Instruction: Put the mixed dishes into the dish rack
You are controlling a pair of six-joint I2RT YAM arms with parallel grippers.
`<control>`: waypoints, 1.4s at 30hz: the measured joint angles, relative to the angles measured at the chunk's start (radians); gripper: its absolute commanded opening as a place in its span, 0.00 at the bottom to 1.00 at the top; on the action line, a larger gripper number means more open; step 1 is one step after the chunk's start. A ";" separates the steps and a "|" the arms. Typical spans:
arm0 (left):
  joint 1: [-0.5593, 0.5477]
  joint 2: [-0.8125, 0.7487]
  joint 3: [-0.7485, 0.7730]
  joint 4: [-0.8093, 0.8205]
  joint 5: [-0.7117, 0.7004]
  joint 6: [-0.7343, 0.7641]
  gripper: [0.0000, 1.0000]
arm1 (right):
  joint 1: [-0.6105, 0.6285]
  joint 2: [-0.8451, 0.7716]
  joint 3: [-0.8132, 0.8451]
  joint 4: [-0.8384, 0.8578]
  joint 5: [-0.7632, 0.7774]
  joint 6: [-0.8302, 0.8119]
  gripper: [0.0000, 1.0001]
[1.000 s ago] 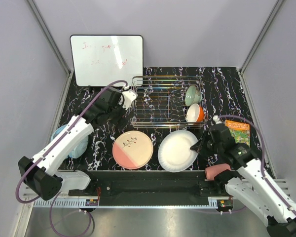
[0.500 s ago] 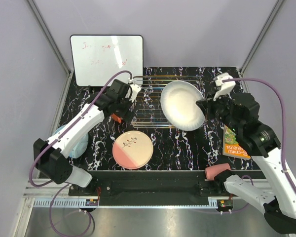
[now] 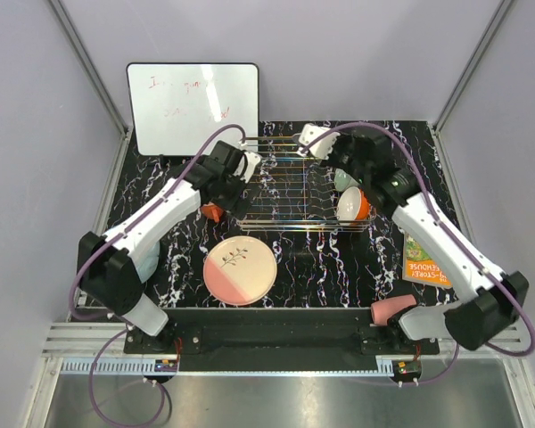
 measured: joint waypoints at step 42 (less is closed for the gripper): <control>0.102 0.186 0.018 0.106 0.003 0.066 0.90 | -0.102 0.483 0.164 0.221 -0.127 -0.372 0.00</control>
